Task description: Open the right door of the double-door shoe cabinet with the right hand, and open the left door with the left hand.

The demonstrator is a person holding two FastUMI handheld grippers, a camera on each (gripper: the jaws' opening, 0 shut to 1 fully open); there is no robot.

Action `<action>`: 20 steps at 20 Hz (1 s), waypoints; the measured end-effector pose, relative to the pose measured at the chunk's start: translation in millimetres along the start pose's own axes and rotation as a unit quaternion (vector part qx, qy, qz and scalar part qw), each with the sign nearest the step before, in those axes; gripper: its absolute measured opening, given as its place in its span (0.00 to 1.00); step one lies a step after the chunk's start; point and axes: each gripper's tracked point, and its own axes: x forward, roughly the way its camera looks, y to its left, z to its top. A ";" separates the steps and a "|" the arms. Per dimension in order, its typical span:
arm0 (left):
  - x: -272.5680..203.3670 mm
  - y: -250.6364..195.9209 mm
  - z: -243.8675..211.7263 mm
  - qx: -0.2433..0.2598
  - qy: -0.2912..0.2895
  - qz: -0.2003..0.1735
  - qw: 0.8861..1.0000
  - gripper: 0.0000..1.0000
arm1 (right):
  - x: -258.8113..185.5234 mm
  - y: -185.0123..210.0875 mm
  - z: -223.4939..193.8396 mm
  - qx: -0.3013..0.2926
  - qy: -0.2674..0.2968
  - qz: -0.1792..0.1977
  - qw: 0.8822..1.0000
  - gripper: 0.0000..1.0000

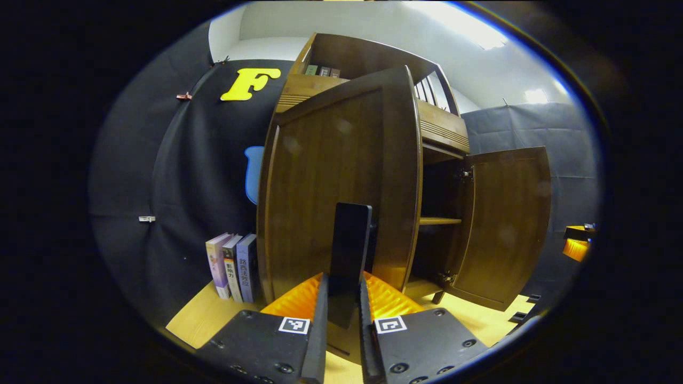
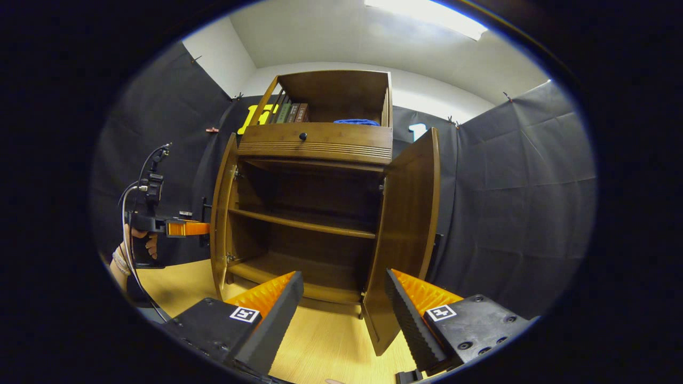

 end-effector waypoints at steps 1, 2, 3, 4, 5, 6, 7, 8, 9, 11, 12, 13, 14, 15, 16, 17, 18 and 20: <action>-4.4 4.8 0.6 -0.003 -0.001 0.006 1.000 0.30 | 0.7 1.8 -0.9 0.000 0.000 0.002 1.000 0.97; -8.9 9.9 0.5 -0.004 -0.002 0.013 1.000 0.30 | 2.3 5.6 -1.9 0.000 0.002 0.007 1.000 0.97; -13.2 14.9 2.1 -0.003 -0.004 0.020 1.000 0.29 | 3.8 10.7 -3.4 0.002 0.004 0.013 1.000 0.97; -16.9 20.0 1.6 0.000 -0.003 0.029 1.000 0.28 | 5.6 15.3 -5.2 0.002 0.007 0.019 1.000 0.97; -20.4 25.4 1.9 0.006 -0.003 0.037 0.999 0.28 | 6.7 19.2 -8.4 0.002 0.010 0.025 1.000 0.97; -23.5 29.7 2.2 0.014 -0.003 0.043 0.999 0.27 | 8.1 22.2 -10.1 0.001 0.013 0.029 0.999 0.97; -24.8 33.4 0.1 0.019 0.000 0.049 0.999 0.25 | 10.4 24.6 -11.8 0.001 0.015 0.032 0.999 0.97; -25.4 37.1 -3.6 0.022 0.007 0.053 0.998 0.24 | 13.1 27.5 -14.1 0.001 0.018 0.036 0.999 0.99; -26.1 40.8 -7.7 0.021 0.014 0.057 0.998 0.24 | 14.3 30.1 -15.1 0.002 0.019 0.039 0.999 0.99; -27.8 46.7 -10.2 0.016 0.016 0.061 0.998 0.23 | 16.8 33.9 -17.1 0.002 0.020 0.044 0.999 0.97; -29.5 51.2 -10.1 0.012 0.017 0.065 0.998 0.23 | 19.4 34.1 -16.9 0.002 0.020 0.044 0.999 0.97; -32.1 57.1 -9.0 0.011 0.018 0.072 0.997 0.22 | 21.7 35.0 -18.0 0.001 0.020 0.045 0.999 0.97; -34.5 62.8 -8.3 0.013 0.018 0.082 0.996 0.22 | 24.0 37.7 -18.4 0.002 0.020 0.050 0.999 0.97; -37.7 69.1 -5.5 0.016 0.016 0.090 0.996 0.22 | 25.4 40.8 -18.1 0.005 0.018 0.055 0.998 0.97; -41.2 76.3 -3.8 0.019 0.015 0.106 0.994 0.22 | 27.1 43.5 -17.6 0.006 0.017 0.061 0.998 0.97; -46.5 86.5 -0.1 0.023 0.011 0.125 0.992 0.23 | 31.3 45.6 -18.0 0.005 0.015 0.065 0.998 0.97; -53.9 95.7 3.9 0.028 0.005 0.143 0.989 0.23 | 34.3 47.3 -18.5 0.006 0.014 0.068 0.998 0.97; -60.5 108.5 8.4 0.022 0.002 0.157 0.987 0.16 | 38.2 51.2 -20.4 0.008 0.015 0.077 0.997 0.97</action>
